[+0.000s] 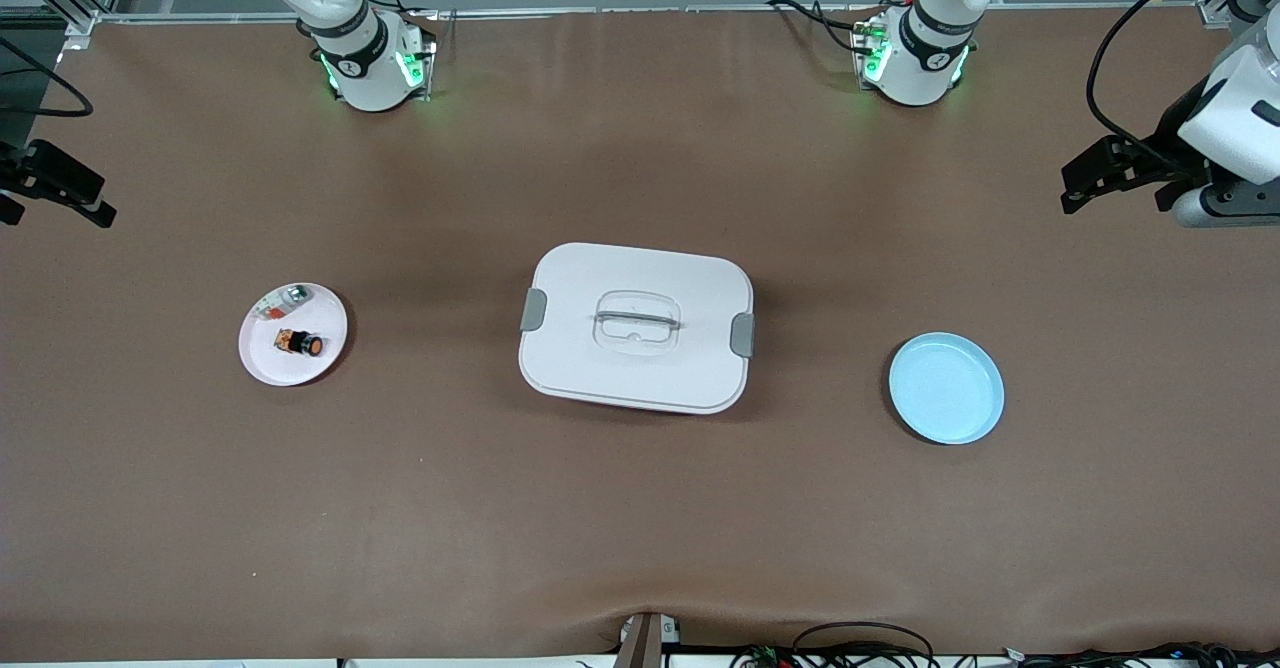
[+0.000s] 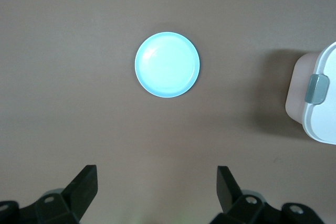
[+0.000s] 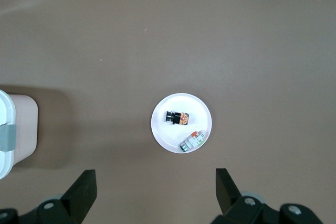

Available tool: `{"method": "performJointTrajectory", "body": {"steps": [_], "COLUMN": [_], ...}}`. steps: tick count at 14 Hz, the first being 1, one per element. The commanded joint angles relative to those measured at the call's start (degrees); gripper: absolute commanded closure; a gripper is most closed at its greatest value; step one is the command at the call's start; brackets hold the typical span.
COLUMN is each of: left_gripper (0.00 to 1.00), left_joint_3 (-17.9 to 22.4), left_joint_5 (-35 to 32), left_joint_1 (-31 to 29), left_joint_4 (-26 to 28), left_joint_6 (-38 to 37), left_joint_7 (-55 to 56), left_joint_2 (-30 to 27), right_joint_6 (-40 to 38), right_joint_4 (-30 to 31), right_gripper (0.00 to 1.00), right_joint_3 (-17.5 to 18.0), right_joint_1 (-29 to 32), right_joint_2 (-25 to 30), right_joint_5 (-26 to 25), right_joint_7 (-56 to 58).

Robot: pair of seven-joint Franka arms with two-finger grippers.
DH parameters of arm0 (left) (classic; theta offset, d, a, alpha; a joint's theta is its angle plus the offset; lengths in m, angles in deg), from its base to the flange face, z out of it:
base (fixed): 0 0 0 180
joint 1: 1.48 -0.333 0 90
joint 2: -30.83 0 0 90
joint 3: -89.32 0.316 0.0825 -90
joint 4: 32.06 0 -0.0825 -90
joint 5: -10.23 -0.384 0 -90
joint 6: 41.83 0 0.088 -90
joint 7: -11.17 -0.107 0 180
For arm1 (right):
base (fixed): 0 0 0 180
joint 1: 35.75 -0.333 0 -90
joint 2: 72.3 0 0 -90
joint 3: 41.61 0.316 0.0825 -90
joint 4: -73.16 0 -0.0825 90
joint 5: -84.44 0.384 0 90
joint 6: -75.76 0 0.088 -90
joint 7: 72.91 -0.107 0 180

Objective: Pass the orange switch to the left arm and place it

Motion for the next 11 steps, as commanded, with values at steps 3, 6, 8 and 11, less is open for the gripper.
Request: {"method": "performJointTrajectory", "body": {"steps": [3,6,8,11], "left_gripper": [0.0,0.0,0.0,0.0], "left_joint_3": [-0.1,0.0,-0.1,-0.2], "left_joint_5": [-0.4,-0.9,-1.7,-1.7], "left_joint_1": [-0.4,-0.4,-0.4,-0.6], "left_joint_4": [-1.7,-1.7,-1.7,-1.7], "left_joint_6": [-1.8,-1.8,-1.8,-2.3], "left_joint_7": [0.5,0.3,0.1,0.3], "left_joint_2": [-0.2,-0.2,-0.3,-0.9], "right_joint_6": [-0.8,-0.8,-0.8,-0.8], "right_joint_4": [-1.0,-1.0,-1.0,-1.0], "right_gripper": [0.0,0.0,0.0,0.0], "right_joint_3": [0.3,0.3,0.2,0.2], "right_joint_1": [0.5,0.4,0.5,0.6], "right_joint_2": [-0.3,-0.3,-0.3,-0.3], "right_joint_5": [0.6,0.6,0.5,0.5], "right_joint_7": [-0.4,-0.5,-0.4,-0.2]}}
